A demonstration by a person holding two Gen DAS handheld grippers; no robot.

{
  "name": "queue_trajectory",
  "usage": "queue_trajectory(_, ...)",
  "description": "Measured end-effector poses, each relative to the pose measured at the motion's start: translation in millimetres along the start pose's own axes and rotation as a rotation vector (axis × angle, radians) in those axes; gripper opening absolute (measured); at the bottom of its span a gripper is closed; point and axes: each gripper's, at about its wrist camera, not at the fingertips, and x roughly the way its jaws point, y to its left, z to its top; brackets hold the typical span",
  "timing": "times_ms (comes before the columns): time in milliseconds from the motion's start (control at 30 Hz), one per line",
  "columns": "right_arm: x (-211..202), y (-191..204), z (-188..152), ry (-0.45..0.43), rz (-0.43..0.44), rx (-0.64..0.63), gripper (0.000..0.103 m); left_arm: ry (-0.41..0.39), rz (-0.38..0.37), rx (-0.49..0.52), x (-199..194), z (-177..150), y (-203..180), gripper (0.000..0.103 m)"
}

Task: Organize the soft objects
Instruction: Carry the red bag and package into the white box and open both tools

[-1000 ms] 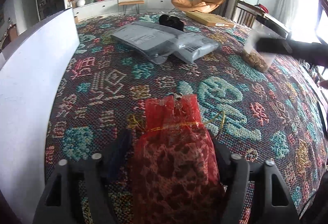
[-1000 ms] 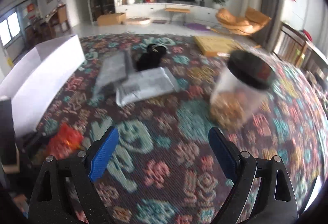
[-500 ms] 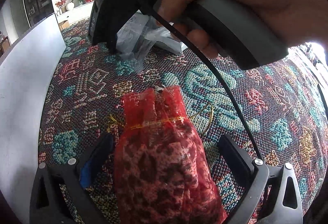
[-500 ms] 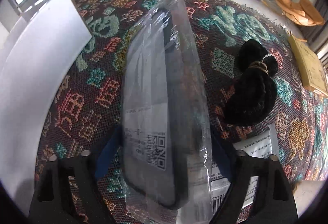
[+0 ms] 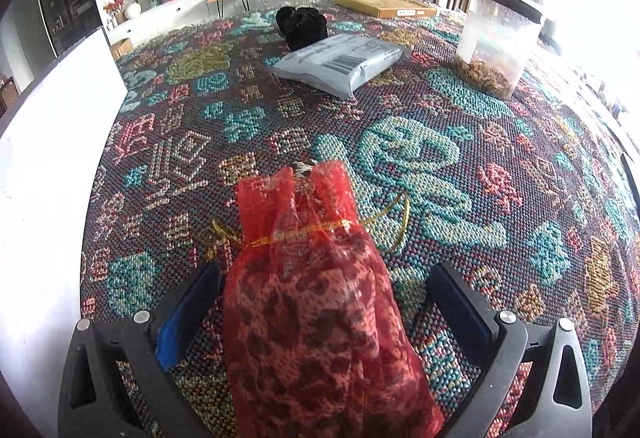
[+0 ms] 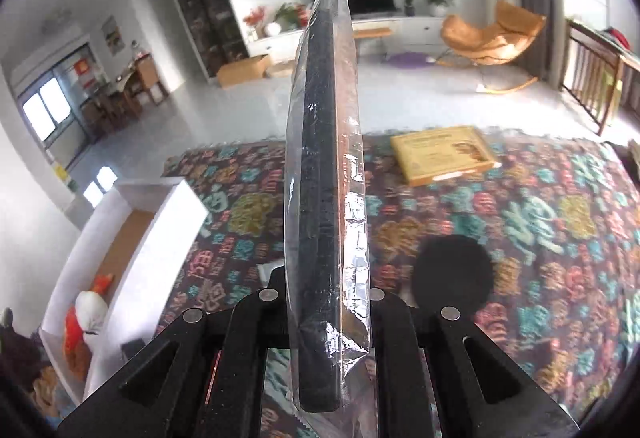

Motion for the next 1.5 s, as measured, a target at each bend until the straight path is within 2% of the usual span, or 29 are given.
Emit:
queue_trajectory(67, -18, -46, -12, 0.008, -0.063, 0.055, 0.013, 0.010, -0.061, -0.034, -11, 1, 4, 0.103)
queue_trajectory(133, -13, -95, -31, 0.042, -0.106, 0.148, 0.013, 0.006, -0.099, -0.056, -22, 0, 6, 0.103)
queue_trajectory(200, 7, -138, -54, 0.094, -0.107, 0.254, 0.014, 0.020, -0.096, -0.047, -25, -1, 7, 0.103)
queue_trajectory(300, 46, -196, -90, 0.160, -0.080, 0.401, 0.023, 0.041, -0.068, -0.005, -25, -4, 8, 0.103)
queue_trajectory(333, 52, -212, -98, 0.182, -0.090, 0.459, 0.042, 0.046, -0.059, 0.010, -26, -6, 8, 0.103)
queue_trajectory(367, 56, -228, -106, 0.204, -0.107, 0.520, 0.070, 0.048, -0.054, 0.022, -27, -8, 8, 0.103)
queue_trajectory(400, 52, -242, -112, 0.206, -0.116, 0.562, 0.079, 0.051, -0.050, 0.031, -27, -10, 7, 0.103)
queue_trajectory(433, 49, -250, -114, 0.195, -0.125, 0.573, 0.083, 0.056, -0.048, 0.039, -27, -11, 6, 0.103)
queue_trajectory(500, 45, -256, -108, 0.205, -0.156, 0.538, 0.084, 0.073, -0.044, 0.057, -22, -11, 3, 0.103)
queue_trajectory(533, 47, -256, -105, 0.233, -0.169, 0.508, 0.089, 0.082, -0.032, 0.071, -19, -12, 0, 0.103)
queue_trajectory(633, 69, -253, -100, 0.355, -0.212, 0.416, 0.091, 0.100, 0.016, 0.108, -11, -14, -6, 0.103)
queue_trajectory(667, 79, -249, -101, 0.393, -0.225, 0.381, 0.097, 0.097, 0.018, 0.098, -11, -13, -6, 0.103)
queue_trajectory(733, 92, -235, -108, 0.429, -0.306, 0.250, 0.094, 0.114, 0.011, 0.063, -9, -12, -2, 0.103)
queue_trajectory(767, 100, -232, -110, 0.453, -0.356, 0.199, 0.088, 0.116, 0.006, 0.043, -9, -12, 0, 0.100)
queue_trajectory(800, 99, -228, -110, 0.445, -0.366, 0.190, 0.081, 0.097, 0.003, 0.021, -12, -12, 3, 0.082)
queue_trajectory(833, 95, -227, -108, 0.434, -0.371, 0.208, 0.079, 0.069, 0.015, 0.008, -18, -11, 5, 0.060)
queue_trajectory(867, 89, -226, -107, 0.428, -0.371, 0.230, 0.079, 0.066, 0.031, 0.002, -22, -9, 6, 0.028)
queue_trajectory(900, 81, -227, -106, 0.406, -0.368, 0.251, 0.079, 0.072, -0.003, -0.022, -25, -5, 9, 0.026)
queue_trajectory(1000, 39, -221, -95, 0.279, -0.327, 0.303, 0.079, 0.013, -0.116, -0.120, -51, 1, 20, 0.025)
queue_trajectory(1100, -12, -188, -79, 0.166, -0.241, 0.287, 0.079, -0.077, -0.200, -0.172, -94, 5, 30, 0.025)
queue_trajectory(1200, -32, -113, -56, 0.106, -0.134, 0.179, 0.079, -0.150, -0.211, -0.211, -138, 4, 54, 0.025)
queue_trajectory(1300, -37, -26, -43, 0.075, 0.050, 0.106, 0.079, -0.195, -0.126, -0.249, -178, -5, 98, 0.025)
queue_trajectory(1433, -27, 104, -38, 0.081, 0.335, 0.011, 0.079, -0.224, 0.051, -0.323, -220, -29, 166, 0.026)
queue_trajectory(1500, -12, 168, -38, 0.100, 0.455, -0.024, 0.079, -0.213, 0.132, -0.376, -229, -44, 199, 0.032)
